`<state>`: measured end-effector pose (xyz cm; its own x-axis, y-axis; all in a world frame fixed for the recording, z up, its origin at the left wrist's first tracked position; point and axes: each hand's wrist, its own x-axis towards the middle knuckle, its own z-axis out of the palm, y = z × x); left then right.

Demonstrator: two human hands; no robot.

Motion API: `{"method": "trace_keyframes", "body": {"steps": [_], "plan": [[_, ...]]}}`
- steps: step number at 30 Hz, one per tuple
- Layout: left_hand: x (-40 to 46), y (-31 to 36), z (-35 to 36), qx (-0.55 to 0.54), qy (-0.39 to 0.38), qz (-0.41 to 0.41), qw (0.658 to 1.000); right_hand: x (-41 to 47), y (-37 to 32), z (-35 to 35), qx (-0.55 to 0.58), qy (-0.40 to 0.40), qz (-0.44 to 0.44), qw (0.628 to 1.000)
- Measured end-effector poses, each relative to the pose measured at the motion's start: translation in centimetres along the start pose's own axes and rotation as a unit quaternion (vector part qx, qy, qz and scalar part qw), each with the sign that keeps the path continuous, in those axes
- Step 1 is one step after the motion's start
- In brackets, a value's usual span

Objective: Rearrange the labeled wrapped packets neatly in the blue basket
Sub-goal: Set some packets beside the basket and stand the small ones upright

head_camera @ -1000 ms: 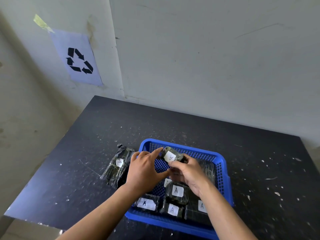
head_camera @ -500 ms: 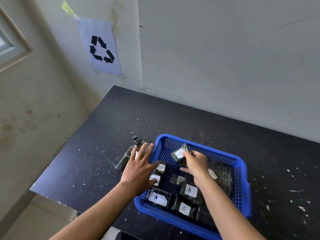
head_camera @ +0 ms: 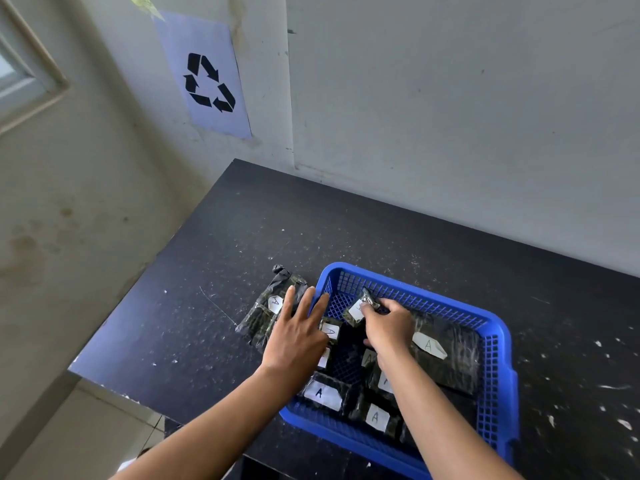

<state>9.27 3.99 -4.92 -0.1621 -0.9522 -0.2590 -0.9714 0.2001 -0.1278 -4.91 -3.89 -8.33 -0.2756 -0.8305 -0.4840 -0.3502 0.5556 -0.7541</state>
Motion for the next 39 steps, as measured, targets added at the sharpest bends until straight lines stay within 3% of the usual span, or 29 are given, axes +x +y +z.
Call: {"method": "trace_keyframes", "body": {"steps": [4,8,32,39], "plan": [[-0.2,-0.2,0.3,-0.002,0.014,0.003,1.0,0.0,-0.2,1.3,-0.057,-0.004,-0.03,0.998],[-0.3,-0.3,0.6,-0.002,0.02,0.023,1.0,0.0,-0.7,2.2,-0.029,0.025,-0.012,0.999],[0.5,-0.8,1.4,-0.011,0.004,0.053,0.999,1.2,-1.1,3.2,-0.065,-0.05,-0.045,0.996],[0.7,-0.7,1.8,-0.037,-0.01,0.056,0.998,0.5,-0.2,3.6,-0.09,-0.03,-0.077,0.992]]}}
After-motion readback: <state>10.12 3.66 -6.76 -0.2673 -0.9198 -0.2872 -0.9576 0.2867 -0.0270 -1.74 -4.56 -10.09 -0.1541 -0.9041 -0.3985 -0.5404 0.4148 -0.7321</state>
